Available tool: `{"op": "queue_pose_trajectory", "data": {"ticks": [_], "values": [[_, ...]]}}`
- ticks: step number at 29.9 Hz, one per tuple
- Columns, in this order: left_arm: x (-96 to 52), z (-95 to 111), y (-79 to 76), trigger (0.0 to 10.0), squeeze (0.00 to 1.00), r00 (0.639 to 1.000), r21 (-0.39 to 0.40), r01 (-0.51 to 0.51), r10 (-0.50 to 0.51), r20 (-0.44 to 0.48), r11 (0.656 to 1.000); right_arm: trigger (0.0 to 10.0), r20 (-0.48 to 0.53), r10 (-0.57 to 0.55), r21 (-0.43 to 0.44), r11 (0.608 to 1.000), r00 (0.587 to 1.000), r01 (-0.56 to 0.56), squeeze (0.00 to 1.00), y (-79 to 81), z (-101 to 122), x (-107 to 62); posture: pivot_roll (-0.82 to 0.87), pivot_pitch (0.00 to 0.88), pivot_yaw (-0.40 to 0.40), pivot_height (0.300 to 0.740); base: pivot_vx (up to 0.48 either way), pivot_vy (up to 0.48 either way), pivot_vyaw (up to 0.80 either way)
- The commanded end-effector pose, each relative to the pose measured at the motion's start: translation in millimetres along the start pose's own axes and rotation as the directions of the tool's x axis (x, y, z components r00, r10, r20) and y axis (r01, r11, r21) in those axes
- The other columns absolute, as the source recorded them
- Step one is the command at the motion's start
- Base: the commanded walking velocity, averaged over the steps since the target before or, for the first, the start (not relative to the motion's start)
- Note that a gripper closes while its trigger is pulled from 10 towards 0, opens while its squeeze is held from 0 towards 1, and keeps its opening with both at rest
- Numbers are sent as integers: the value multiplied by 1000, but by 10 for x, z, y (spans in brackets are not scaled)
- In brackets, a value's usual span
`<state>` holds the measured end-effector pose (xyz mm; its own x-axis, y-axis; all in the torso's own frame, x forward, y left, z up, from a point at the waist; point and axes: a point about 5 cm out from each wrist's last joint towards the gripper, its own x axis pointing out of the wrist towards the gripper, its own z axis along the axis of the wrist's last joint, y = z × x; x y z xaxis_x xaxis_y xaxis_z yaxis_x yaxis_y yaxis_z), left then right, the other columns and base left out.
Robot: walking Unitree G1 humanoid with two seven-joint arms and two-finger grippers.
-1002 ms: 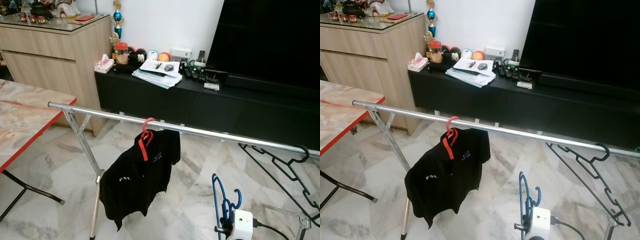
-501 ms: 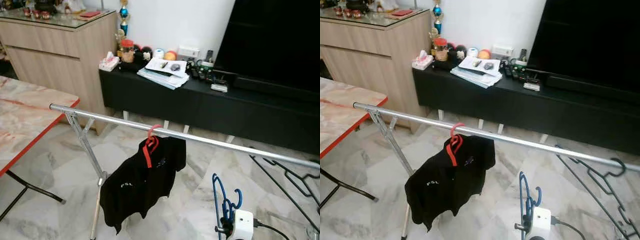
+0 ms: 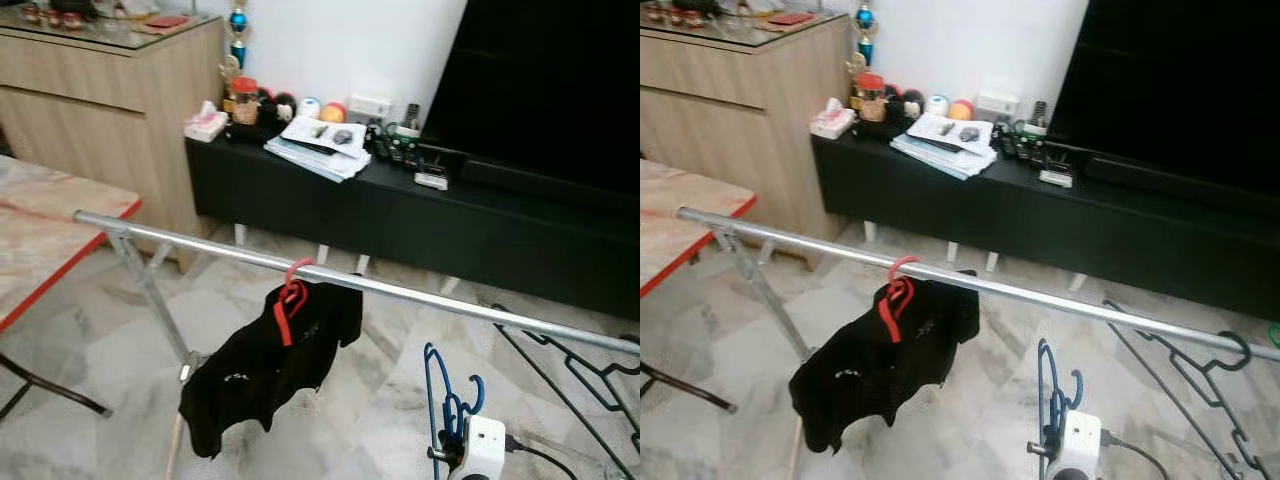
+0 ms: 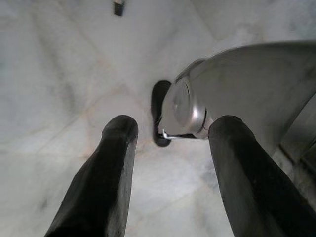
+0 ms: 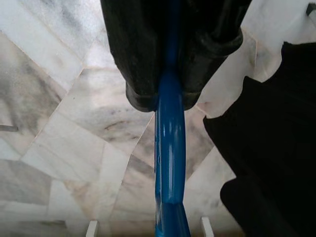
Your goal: Hang hanger
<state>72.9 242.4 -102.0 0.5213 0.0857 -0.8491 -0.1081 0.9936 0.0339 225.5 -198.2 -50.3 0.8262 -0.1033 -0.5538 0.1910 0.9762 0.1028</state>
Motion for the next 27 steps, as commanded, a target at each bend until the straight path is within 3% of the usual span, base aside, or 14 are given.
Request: {"op": "queue_pose_trajectory", "data": {"ticks": [1,3,11,13,14,15,21,27], "values": [[5,-19,-35,10000,0,1000,14,13,-13,-17,1000,10000,33,-43,19,999,999,43,0,-81,31,-10,120,47,-101,740,0,0,0],[5,-17,-33,10000,0,1000,19,13,-13,-17,1000,10000,58,-75,48,996,996,72,0,-95,42,-19,115,48,-100,740,0,0,0],[6,-10,-24,10000,0,1000,29,10,-9,-16,1000,10000,118,-88,14,996,989,87,0,-95,95,-27,113,51,-99,740,0,0,0],[7,-9,-24,10000,0,1000,30,10,-9,-16,1000,10000,165,-90,12,996,982,89,0,-86,203,1,113,51,-99,740,0,0,0],[8,-4,-22,10000,0,1000,32,9,-9,-15,999,10000,378,-100,9,995,920,104,0,-46,772,95,111,51,-98,740,0,0,0],[8,-2,-22,10000,0,1000,33,9,-8,-14,999,10000,440,-108,17,994,891,112,0,-32,948,102,111,51,-98,740,0,0,0],[12,5,-30,10000,0,1000,47,16,-15,-14,999,10000,520,-155,52,987,840,149,0,-15,1167,81,112,48,-99,740,0,0,0],[16,10,-38,10000,0,1000,53,22,-21,-16,998,10000,503,-150,50,988,851,145,0,-5,1156,96,114,50,-101,740,0,0,0]]}}
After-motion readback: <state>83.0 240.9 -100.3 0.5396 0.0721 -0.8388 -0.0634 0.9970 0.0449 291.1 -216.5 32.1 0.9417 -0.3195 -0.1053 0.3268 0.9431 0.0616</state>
